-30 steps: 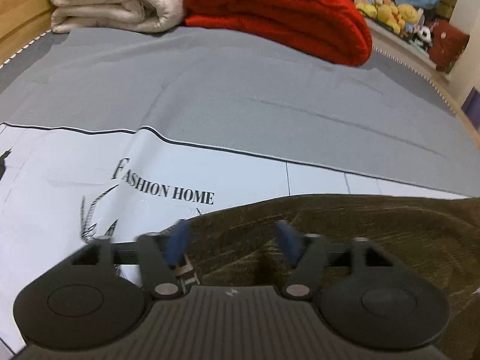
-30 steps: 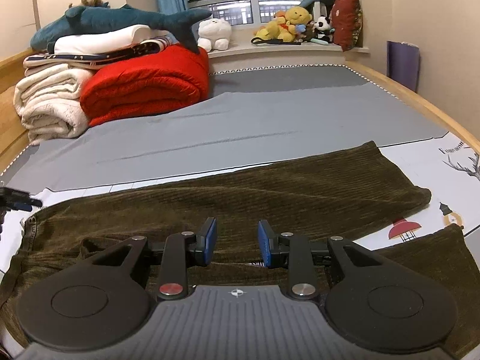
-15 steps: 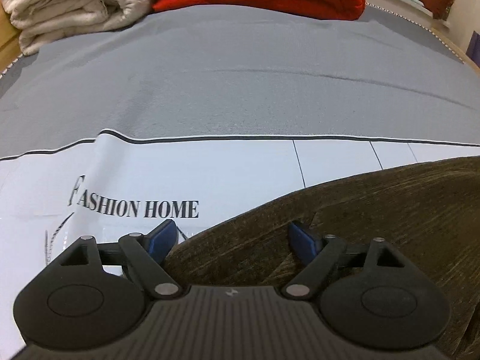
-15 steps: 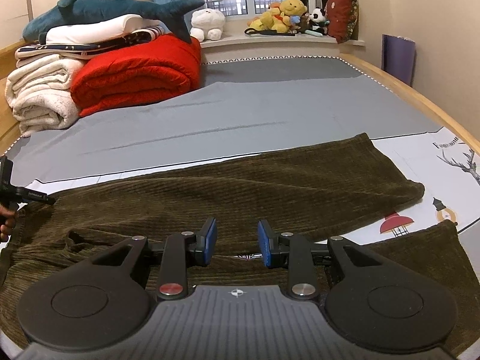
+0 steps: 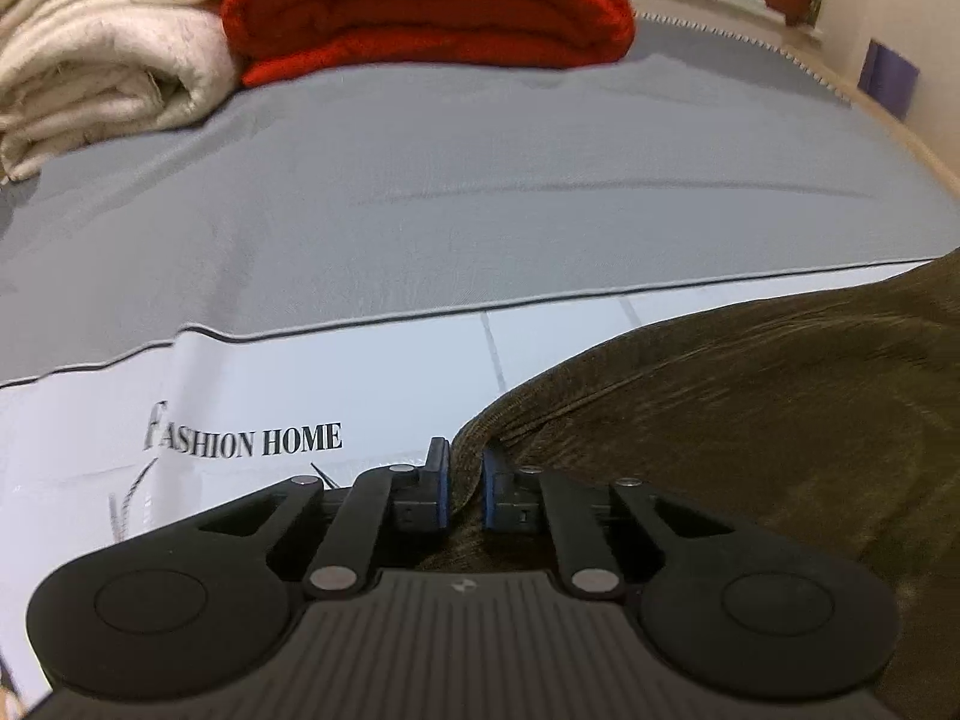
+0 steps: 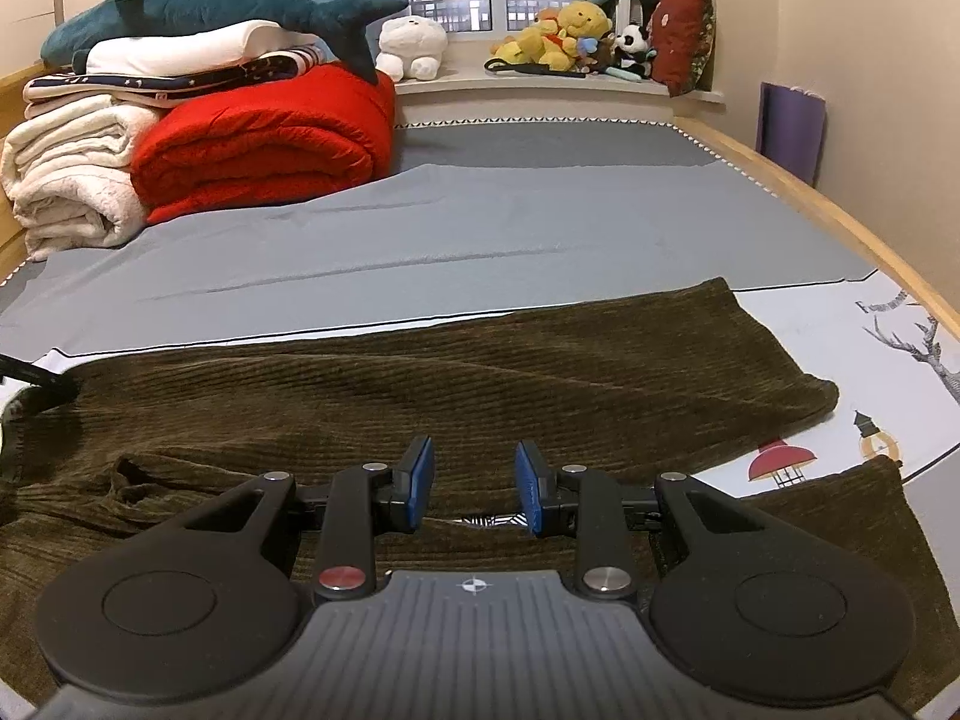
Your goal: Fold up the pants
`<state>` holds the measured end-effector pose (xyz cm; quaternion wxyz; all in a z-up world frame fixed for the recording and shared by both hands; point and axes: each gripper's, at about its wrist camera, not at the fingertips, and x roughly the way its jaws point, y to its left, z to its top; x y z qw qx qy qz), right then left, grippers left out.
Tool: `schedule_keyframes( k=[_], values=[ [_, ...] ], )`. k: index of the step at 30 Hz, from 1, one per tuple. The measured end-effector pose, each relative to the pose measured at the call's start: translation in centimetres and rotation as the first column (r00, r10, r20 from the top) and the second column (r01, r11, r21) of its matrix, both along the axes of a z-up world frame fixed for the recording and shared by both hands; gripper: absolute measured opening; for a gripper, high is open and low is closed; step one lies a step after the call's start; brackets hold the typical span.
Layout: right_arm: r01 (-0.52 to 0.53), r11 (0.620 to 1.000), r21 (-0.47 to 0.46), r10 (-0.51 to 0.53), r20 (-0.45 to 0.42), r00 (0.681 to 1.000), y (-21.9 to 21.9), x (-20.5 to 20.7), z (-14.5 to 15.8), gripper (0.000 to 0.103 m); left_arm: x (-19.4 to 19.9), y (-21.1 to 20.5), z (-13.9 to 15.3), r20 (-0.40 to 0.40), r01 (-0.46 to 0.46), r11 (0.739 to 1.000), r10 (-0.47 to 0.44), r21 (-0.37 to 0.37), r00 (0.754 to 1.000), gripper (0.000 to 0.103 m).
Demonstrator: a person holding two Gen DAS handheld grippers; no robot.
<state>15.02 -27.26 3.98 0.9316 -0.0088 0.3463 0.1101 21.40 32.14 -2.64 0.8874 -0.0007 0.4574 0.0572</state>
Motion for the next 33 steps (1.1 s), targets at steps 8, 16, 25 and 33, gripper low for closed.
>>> schedule_keyframes(
  k=[8, 16, 25, 33],
  values=[
    [0.059, 0.998, 0.033, -0.059, -0.01, 0.998, 0.2, -0.7, 0.2, 0.032, -10.2, -7.1, 8.1, 0.058, 0.13, 0.991, -0.131, 0.012, 0.99, 0.009],
    [0.068, 0.995, 0.075, -0.067, -0.02, 0.998, -0.5, -2.1, 0.6, 0.032, -23.6, -12.2, 4.3, 0.032, 0.22, 0.964, -0.218, -0.149, 0.975, 0.014],
    [0.092, 0.994, 0.062, -0.088, -0.059, 0.994, -2.5, -2.3, 0.0, 0.032, -22.6, -6.5, -0.3, -0.203, -0.162, 0.826, 0.059, -0.54, 0.977, 0.044],
    [0.133, 0.985, 0.113, -0.124, -0.083, 0.989, -3.9, -2.0, -0.1, 0.032, -20.9, -3.3, -3.1, -0.315, -0.407, 0.767, 0.278, -0.496, 0.907, 0.066]
  ],
)
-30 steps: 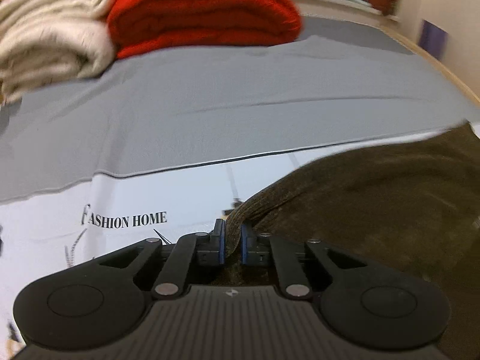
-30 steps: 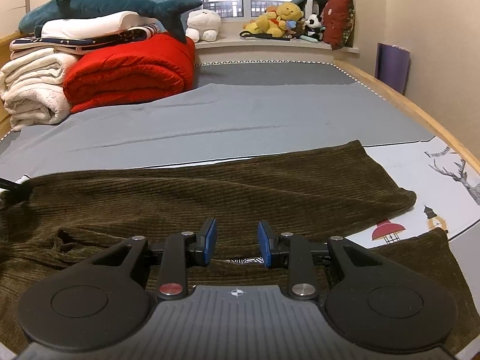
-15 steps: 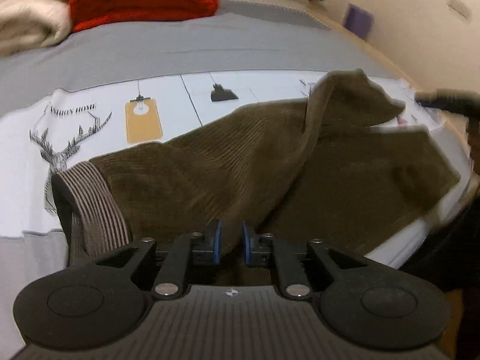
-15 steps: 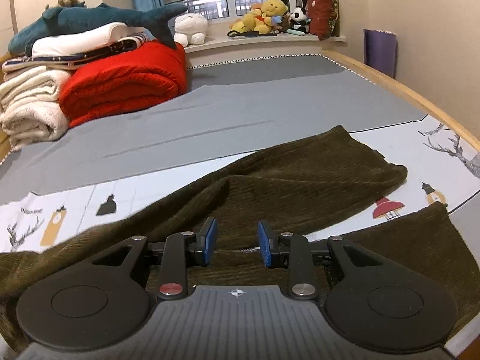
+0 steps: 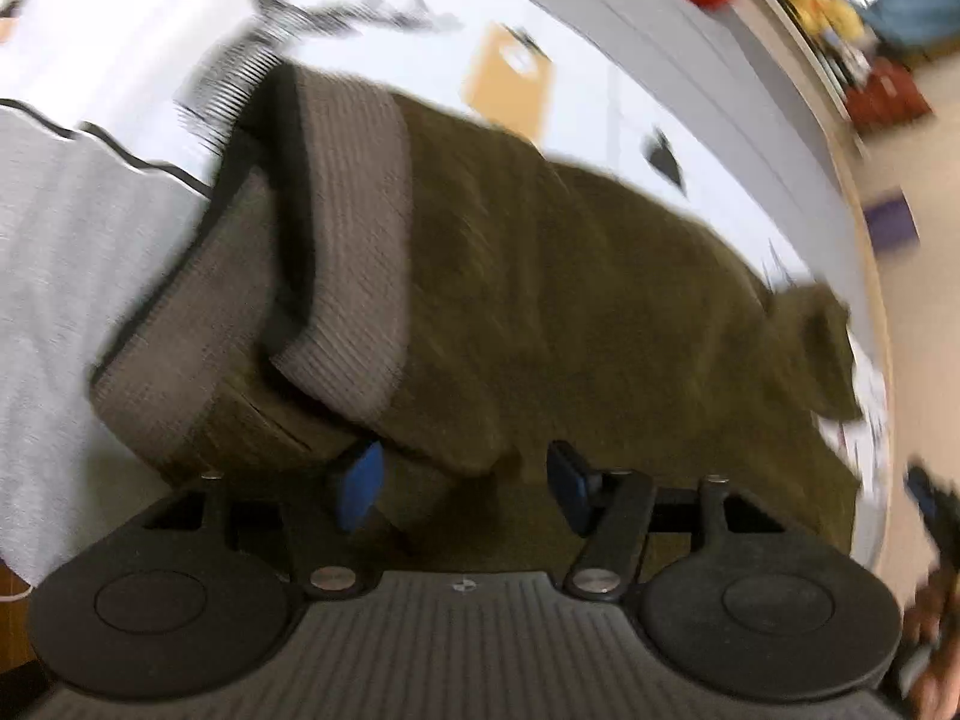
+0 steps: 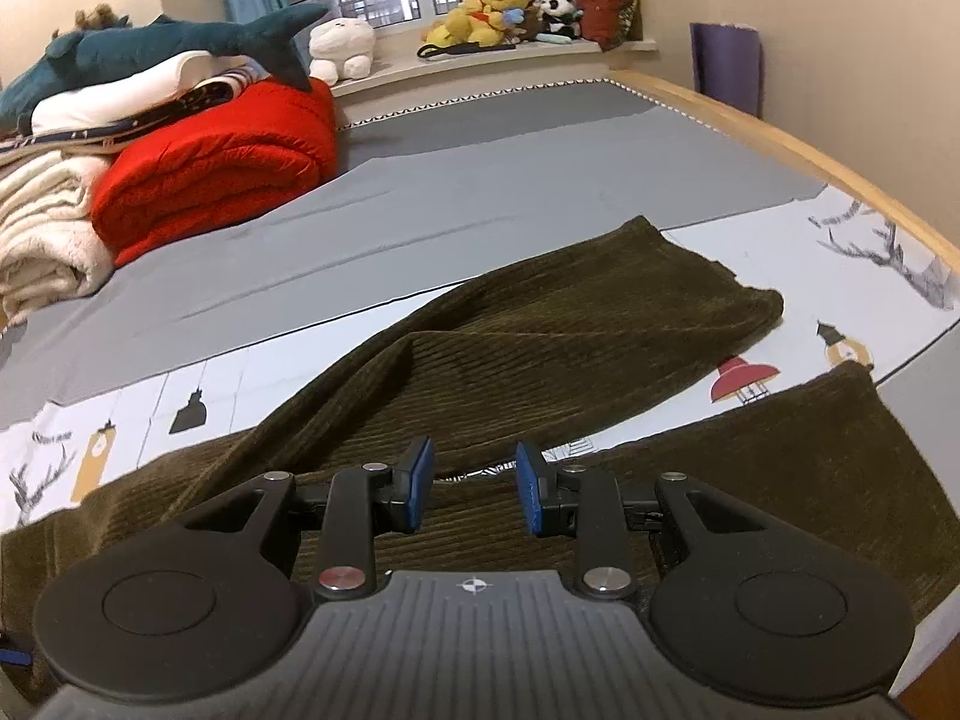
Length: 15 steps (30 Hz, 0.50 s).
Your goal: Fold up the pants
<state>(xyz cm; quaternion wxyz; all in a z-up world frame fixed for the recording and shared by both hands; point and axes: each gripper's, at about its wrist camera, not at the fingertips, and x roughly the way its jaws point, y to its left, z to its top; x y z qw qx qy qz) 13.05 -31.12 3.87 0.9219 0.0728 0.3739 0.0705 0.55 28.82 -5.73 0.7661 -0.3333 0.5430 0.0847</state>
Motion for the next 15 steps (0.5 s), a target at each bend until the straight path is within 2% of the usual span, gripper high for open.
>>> schedule_keyframes(
  k=[4, 8, 9, 11, 14, 15],
  values=[
    [0.011, 0.999, 0.052, -0.01, -0.018, 1.0, 0.2, 0.8, -0.1, 0.032, 0.6, 1.1, -0.3, -0.011, -0.102, 0.994, 0.101, -0.025, 0.995, 0.066],
    [0.009, 0.989, 0.145, -0.002, -0.052, 0.999, 1.2, 2.2, -0.6, 0.032, 1.5, 1.2, -0.1, -0.036, -0.118, 0.992, 0.119, 0.031, 0.992, 0.059],
    [0.009, 0.986, 0.165, 0.001, -0.062, 0.998, 1.5, 2.5, -0.7, 0.032, 1.6, 1.2, -0.2, -0.044, -0.124, 0.991, 0.126, 0.043, 0.991, 0.053],
    [0.005, 0.978, 0.208, 0.013, -0.084, 0.996, 2.5, 3.6, -1.1, 0.032, 1.8, 1.1, -0.3, -0.057, -0.138, 0.988, 0.142, 0.066, 0.988, 0.033],
    [-0.012, 0.969, 0.245, 0.036, -0.093, 0.995, 4.4, 5.3, -1.6, 0.033, 1.5, 2.2, -0.2, -0.043, -0.159, 0.984, 0.163, 0.076, 0.986, 0.017],
    [-0.019, 0.967, 0.253, 0.044, -0.09, 0.995, 5.0, 5.9, -1.7, 0.033, 1.3, 2.3, 0.1, -0.034, -0.158, 0.984, 0.161, 0.085, 0.986, 0.016]
  ],
)
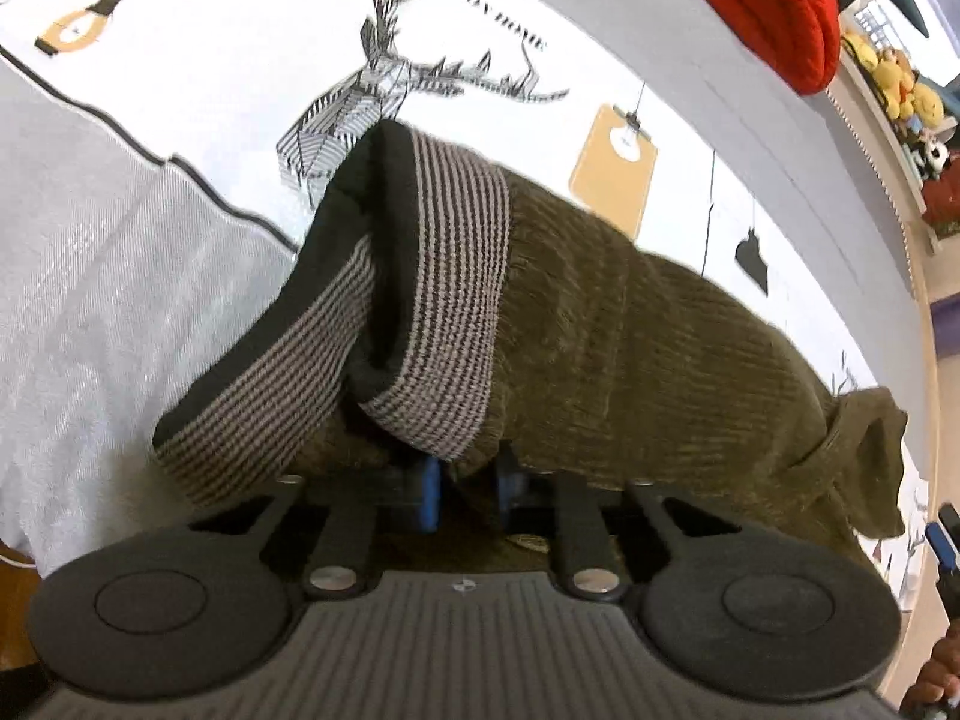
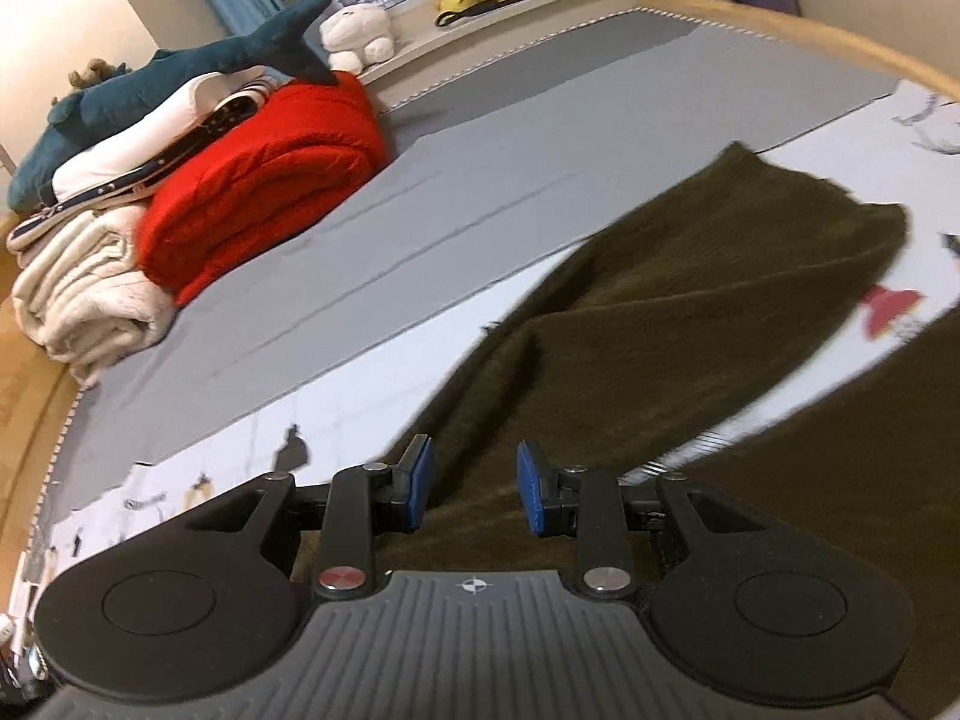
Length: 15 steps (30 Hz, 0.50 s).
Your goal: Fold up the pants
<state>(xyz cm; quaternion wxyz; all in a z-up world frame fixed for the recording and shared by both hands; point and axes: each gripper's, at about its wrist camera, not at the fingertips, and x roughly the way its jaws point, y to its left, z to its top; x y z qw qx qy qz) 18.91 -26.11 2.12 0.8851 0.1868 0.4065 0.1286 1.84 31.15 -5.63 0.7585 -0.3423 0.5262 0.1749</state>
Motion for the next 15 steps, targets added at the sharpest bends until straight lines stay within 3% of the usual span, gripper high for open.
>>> schedule_keyframes(
  k=[4, 15],
  values=[
    [-0.032, 0.999, 0.029, 0.032, 0.006, 0.999, 2.8, 2.6, -0.8, 0.033, 0.3, -0.5, 0.6, 0.004, 0.016, 0.999, -0.016, 0.047, 1.0, 0.015],
    [-0.053, 0.998, 0.015, 0.054, -0.123, 0.991, 7.6, 9.9, -6.3, 0.033, 1.0, -0.1, -0.3, -0.017, 0.037, 0.999, -0.037, 0.009, 0.999, 0.021]
  ],
)
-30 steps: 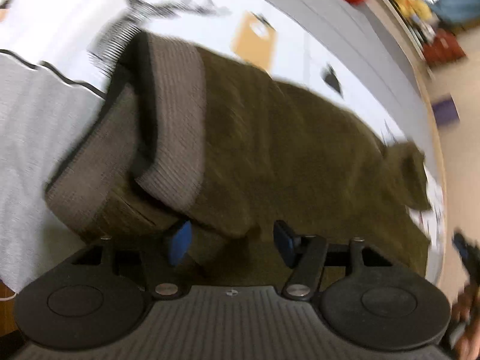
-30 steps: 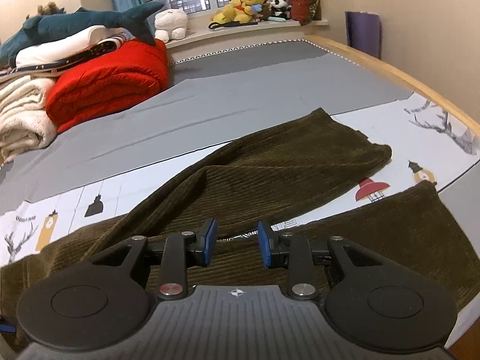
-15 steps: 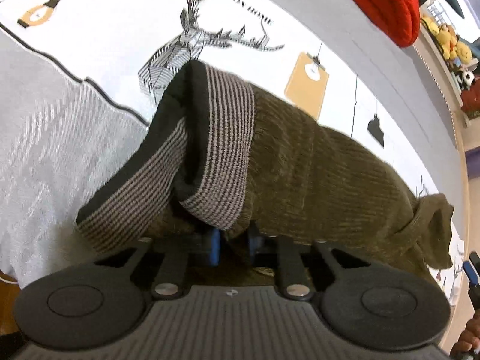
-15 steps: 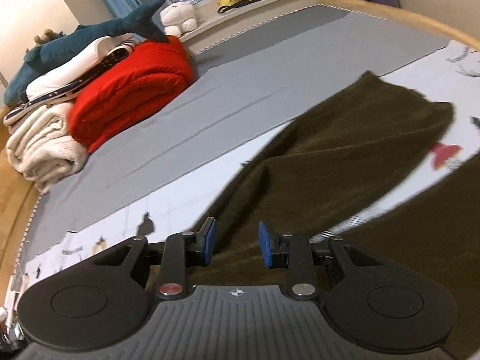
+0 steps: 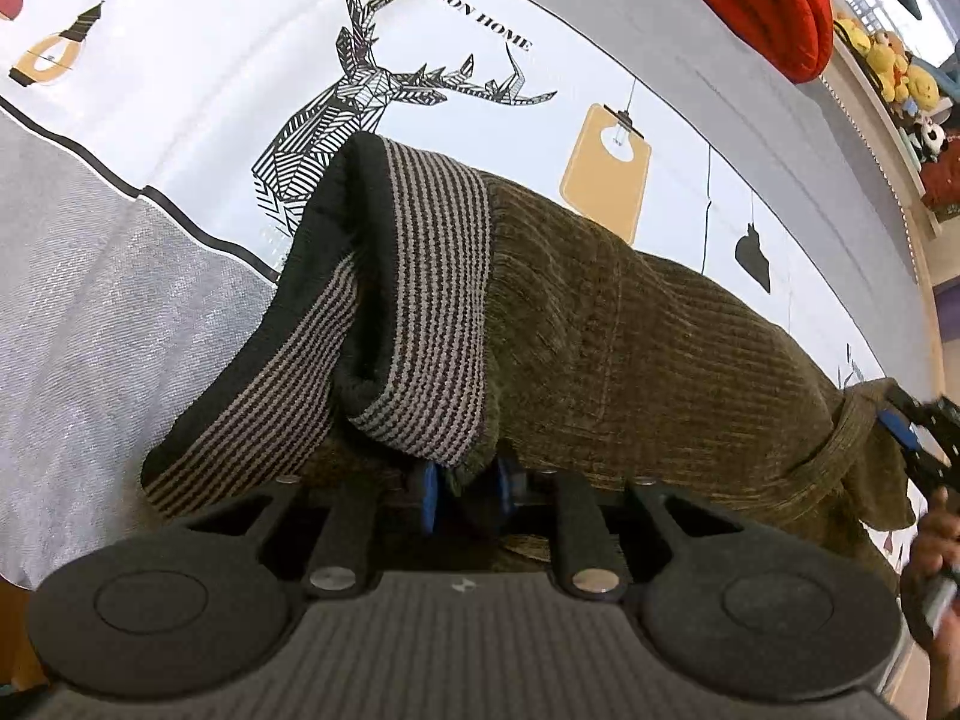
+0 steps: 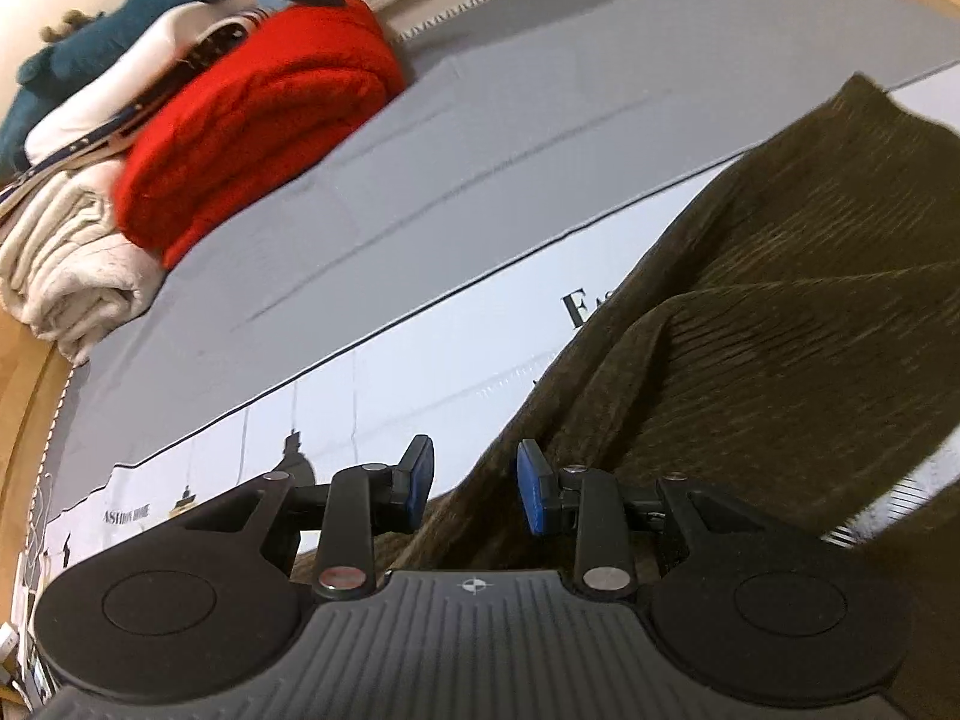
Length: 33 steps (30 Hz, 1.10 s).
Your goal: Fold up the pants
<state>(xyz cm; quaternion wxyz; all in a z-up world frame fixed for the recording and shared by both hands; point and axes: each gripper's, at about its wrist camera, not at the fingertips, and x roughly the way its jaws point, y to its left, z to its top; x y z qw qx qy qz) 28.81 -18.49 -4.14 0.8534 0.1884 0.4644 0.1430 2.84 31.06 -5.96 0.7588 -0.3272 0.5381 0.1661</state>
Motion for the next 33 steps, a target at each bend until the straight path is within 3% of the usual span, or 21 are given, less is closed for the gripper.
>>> schedule_keyframes(
  k=[8, 11, 14, 19, 23, 26, 29, 31, 33],
  values=[
    [0.035, 0.997, -0.063, -0.039, -0.06, 0.997, 1.0, 2.5, -3.6, 0.031, 0.5, -0.3, -0.2, -0.022, 0.008, 1.0, -0.008, 0.01, 1.0, 0.022],
    [0.049, 0.995, -0.083, -0.053, -0.038, 0.998, 1.0, 2.1, -3.4, 0.012, 0.7, -0.5, -0.1, -0.028, 0.017, 1.0, -0.017, 0.022, 0.999, 0.022],
    [0.044, 0.995, -0.094, -0.043, 0.012, 0.999, 0.4, 0.7, -1.9, 0.008, 0.7, -0.5, 0.0, -0.024, 0.018, 1.0, -0.017, 0.024, 1.0, 0.02],
    [0.028, 0.995, -0.101, -0.019, 0.088, 0.996, -2.2, -3.0, 3.7, 0.008, -0.2, -0.5, 1.2, 0.033, 0.028, 0.999, -0.029, 0.036, 0.999, 0.014],
    [-0.058, 0.99, -0.128, 0.079, 0.167, 0.983, -4.5, -8.7, 7.2, 0.007, -1.2, -0.7, 2.8, 0.08, 0.065, 0.995, -0.072, 0.081, 0.994, 0.011],
    [-0.149, 0.974, -0.172, 0.18, 0.183, 0.966, -5.7, -13.6, 7.5, 0.007, -2.3, -0.5, 3.6, 0.091, 0.092, 0.989, -0.103, 0.116, 0.991, 0.011],
    [-0.269, 0.93, -0.251, 0.297, 0.084, 0.951, -6.4, -17.1, 5.4, 0.007, -3.0, 0.0, 3.7, 0.079, 0.109, 0.986, -0.119, 0.124, 0.99, 0.01],
    [-0.379, 0.874, -0.303, 0.384, -0.044, 0.922, -6.4, -18.4, 2.9, 0.008, -3.2, 0.4, 3.4, 0.054, 0.105, 0.988, -0.111, 0.115, 0.992, 0.011],
    [-0.448, 0.831, -0.329, 0.445, -0.089, 0.891, -6.2, -19.0, 2.1, 0.012, -3.4, 0.7, 3.2, 0.04, 0.072, 0.992, -0.077, 0.1, 0.996, 0.016]
  ],
)
